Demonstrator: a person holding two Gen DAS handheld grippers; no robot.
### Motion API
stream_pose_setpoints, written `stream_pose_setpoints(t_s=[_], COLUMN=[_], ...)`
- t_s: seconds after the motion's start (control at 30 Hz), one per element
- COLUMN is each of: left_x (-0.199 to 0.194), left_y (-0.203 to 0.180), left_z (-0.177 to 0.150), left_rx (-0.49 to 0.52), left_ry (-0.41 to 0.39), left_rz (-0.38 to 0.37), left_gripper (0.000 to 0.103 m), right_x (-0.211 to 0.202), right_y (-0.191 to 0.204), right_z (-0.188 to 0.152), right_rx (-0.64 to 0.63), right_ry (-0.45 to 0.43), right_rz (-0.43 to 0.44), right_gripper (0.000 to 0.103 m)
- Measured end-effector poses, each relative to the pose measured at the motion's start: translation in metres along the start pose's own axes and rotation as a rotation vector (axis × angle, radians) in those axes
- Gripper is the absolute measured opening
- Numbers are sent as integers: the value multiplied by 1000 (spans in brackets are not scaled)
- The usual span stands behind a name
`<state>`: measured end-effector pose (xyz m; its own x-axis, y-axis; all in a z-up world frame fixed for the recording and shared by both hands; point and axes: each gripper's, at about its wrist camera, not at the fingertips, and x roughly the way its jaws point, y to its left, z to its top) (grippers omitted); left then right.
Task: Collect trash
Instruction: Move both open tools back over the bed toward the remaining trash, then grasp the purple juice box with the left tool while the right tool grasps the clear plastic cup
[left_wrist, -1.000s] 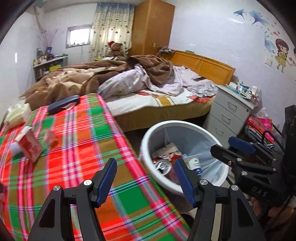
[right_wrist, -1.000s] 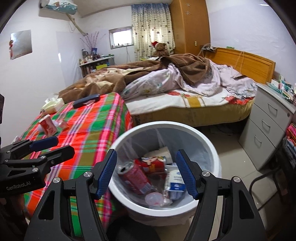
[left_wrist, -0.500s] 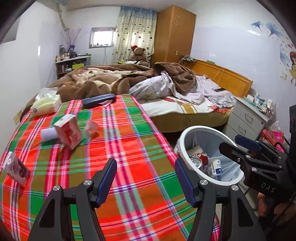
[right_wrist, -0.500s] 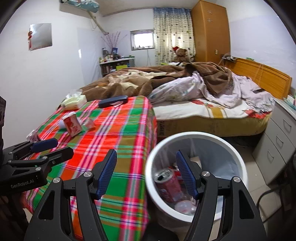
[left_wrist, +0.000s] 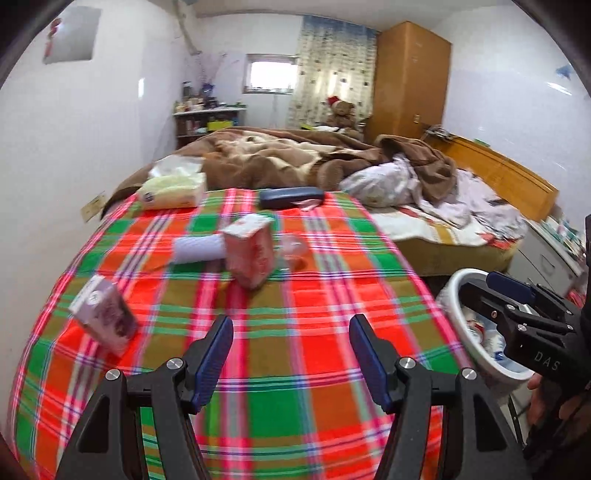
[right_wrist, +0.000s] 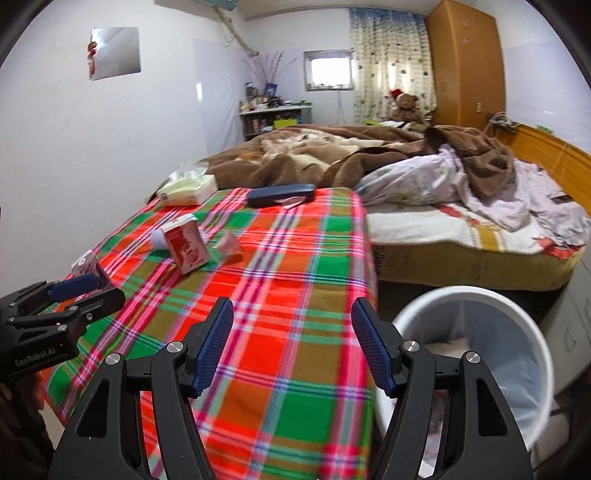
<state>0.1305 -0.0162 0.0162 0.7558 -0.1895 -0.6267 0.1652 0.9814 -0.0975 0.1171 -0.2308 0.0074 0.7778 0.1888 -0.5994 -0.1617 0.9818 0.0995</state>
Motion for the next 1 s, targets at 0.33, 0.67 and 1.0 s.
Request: stream_pose_setpoints(t_s=[0.33, 0.67, 1.0], left_x=[12, 21, 21], left_y=[62, 110, 133], left_z=[3, 2, -4], left_rx=[-79, -151, -181], left_ry=[4, 5, -13], left_rz=[133, 207, 237], left_gripper=[67, 68, 68], right_x=[40, 86, 112], right_y=[23, 40, 56], right_z=[14, 28, 36], right_rx=[-16, 30, 28], right_ry=[60, 131, 160], right_rz=[57, 92, 88], right_gripper=[68, 68, 68])
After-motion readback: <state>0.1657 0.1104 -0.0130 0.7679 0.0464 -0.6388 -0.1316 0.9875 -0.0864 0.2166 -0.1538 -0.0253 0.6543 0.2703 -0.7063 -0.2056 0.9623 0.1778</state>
